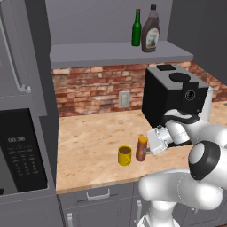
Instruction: Pick the syrup bottle and honey bottle from the cabinet and place them next to the mug.
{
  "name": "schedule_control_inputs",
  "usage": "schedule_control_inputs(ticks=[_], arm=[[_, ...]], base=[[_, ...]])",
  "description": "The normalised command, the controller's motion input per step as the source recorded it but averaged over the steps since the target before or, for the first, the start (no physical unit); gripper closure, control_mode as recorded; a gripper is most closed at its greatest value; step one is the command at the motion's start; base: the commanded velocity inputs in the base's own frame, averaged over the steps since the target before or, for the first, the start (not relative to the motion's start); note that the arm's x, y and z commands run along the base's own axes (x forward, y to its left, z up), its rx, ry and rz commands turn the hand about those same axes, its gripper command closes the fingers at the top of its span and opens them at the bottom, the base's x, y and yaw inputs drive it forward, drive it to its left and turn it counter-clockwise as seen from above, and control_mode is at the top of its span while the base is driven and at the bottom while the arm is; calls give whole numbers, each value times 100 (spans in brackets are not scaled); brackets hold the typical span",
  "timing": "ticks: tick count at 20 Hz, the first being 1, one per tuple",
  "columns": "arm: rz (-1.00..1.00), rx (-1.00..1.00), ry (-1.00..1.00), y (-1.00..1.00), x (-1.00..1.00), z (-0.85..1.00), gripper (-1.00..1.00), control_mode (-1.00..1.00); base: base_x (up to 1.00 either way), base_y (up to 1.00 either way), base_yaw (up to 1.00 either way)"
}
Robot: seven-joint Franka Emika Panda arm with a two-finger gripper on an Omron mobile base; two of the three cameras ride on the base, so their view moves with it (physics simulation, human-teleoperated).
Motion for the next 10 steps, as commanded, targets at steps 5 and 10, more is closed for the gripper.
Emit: schedule_control_inputs(ticks=[5, 10], arm=[[0, 0, 0, 0, 0, 0, -100, -100], [0, 0, -2, 0, 0, 15, -100, -100]], base=[[0, 0, 0], [0, 0, 0]])
